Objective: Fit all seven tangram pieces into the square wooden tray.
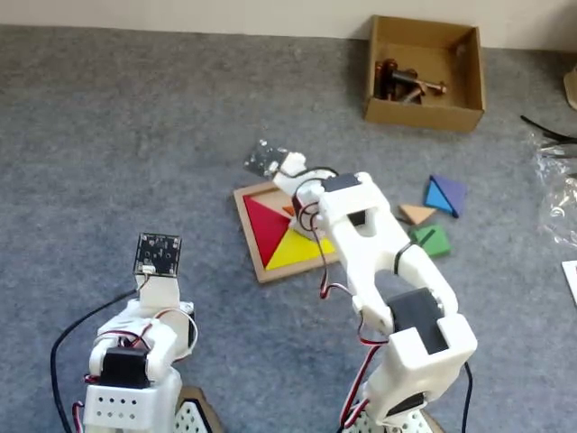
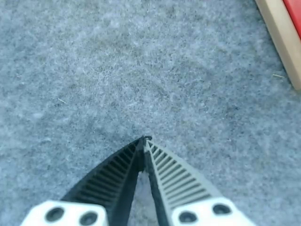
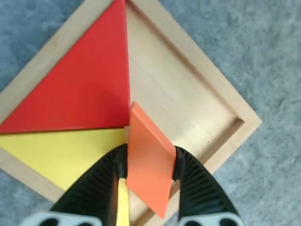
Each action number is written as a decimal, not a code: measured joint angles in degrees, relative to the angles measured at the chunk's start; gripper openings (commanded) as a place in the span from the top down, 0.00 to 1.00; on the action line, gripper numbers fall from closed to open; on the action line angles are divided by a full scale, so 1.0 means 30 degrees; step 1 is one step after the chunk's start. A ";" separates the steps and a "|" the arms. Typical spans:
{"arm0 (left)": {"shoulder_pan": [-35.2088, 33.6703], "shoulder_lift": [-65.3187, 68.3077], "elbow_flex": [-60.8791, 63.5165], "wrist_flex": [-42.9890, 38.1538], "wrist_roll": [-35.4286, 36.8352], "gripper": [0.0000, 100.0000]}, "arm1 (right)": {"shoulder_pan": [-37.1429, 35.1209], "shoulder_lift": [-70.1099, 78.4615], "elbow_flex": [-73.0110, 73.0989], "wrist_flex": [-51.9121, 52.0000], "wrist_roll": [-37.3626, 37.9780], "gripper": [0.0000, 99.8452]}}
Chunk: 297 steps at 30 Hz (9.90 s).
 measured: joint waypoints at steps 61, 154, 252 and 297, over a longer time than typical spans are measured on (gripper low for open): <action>0.0000 0.0000 0.0000 0.0000 0.0000 0.99 | -0.0645 0.0000 -0.0059 0.0059 -0.3487 0.97; 0.0000 0.0000 0.0000 0.0000 0.0000 0.99 | -0.1201 -0.2520 0.0850 0.0322 1.1722 0.97; 0.0000 0.0000 0.0000 0.0000 0.0000 0.99 | -0.1348 -0.2520 0.2139 -0.3399 2.5495 0.97; 0.0000 0.0000 0.0000 0.0000 0.0000 0.99 | -0.1348 -0.2784 0.7824 -1.3480 1.5033 0.97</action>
